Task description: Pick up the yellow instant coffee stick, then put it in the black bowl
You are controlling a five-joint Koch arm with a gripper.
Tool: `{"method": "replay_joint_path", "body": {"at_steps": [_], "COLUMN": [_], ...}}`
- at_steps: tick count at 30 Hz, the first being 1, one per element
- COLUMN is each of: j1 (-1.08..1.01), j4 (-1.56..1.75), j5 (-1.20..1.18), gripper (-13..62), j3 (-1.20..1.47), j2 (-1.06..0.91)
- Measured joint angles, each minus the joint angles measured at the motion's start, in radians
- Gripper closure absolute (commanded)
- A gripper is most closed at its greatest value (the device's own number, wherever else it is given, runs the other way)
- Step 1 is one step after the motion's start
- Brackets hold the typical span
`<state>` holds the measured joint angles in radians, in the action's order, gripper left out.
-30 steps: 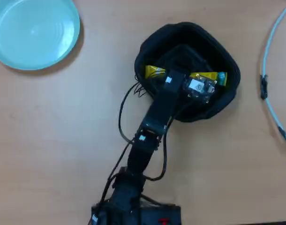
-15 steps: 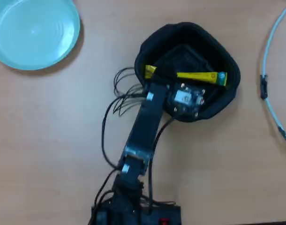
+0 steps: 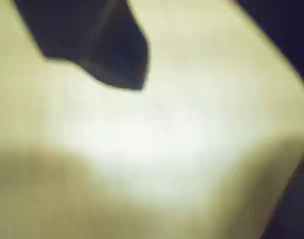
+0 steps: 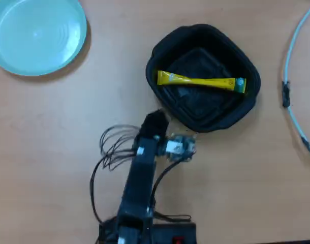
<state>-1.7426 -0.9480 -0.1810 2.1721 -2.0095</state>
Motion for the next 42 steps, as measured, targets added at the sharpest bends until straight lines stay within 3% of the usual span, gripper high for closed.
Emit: {"method": "replay_joint_path", "body": {"at_steps": [6, 16, 42], "j1": [0.098, 0.153, 0.233], "j4": [0.546, 1.269, 1.299], "j5": [-0.002, 0.0, 0.002], "gripper": [13.4, 13.4, 13.4], "j3": [0.462, 0.884, 0.96], "j2": [-0.04, -0.048, -0.051]}}
